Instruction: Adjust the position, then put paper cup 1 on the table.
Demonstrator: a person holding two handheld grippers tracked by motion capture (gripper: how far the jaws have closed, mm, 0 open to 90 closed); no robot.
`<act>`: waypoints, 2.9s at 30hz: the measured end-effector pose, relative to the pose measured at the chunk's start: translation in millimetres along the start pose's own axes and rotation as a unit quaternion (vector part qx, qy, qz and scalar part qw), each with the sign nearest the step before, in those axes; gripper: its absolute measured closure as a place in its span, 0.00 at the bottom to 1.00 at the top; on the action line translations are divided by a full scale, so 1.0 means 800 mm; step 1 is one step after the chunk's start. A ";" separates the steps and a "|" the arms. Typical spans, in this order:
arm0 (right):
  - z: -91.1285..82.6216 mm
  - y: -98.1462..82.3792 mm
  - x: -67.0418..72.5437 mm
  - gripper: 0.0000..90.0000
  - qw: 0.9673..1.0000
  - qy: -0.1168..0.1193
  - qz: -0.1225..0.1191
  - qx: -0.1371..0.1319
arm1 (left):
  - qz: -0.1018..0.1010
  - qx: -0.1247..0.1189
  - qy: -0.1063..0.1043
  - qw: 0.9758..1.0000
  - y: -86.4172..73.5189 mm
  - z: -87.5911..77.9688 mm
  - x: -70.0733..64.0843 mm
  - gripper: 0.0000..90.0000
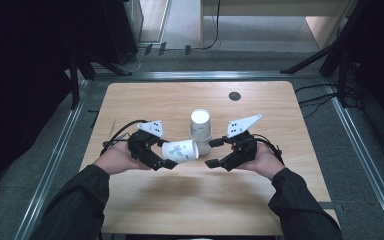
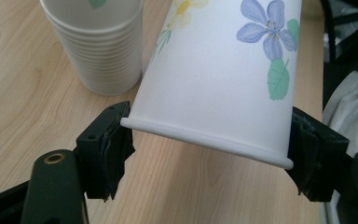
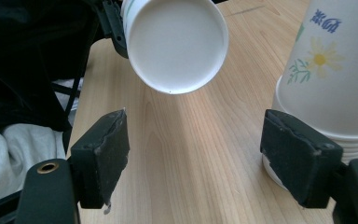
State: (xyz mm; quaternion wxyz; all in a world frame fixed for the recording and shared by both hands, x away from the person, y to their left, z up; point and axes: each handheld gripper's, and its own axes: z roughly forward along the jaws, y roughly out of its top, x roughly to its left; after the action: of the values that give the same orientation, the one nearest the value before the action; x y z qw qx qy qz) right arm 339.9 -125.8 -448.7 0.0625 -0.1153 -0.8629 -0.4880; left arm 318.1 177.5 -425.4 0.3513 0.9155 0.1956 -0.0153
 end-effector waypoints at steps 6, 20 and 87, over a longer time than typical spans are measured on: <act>0.004 0.000 0.005 0.27 1.000 -0.001 -0.002 0.000 | 0.016 0.046 0.007 0.999 0.010 -0.004 -0.002 0.27; 0.013 -0.004 0.010 0.27 1.000 -0.013 -0.009 0.001 | 0.041 0.110 0.013 0.993 0.034 -0.002 -0.002 0.27; 0.079 0.011 0.025 0.36 0.998 -0.016 -0.043 0.031 | 0.097 0.249 0.026 0.963 0.068 0.034 -0.016 0.27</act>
State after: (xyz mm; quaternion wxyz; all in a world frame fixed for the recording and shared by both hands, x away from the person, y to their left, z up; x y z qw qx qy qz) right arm 323.4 -64.4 -469.5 0.0308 -0.0836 -0.8825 -0.4618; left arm 329.0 118.3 -409.3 0.1065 0.9888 0.1047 -0.0060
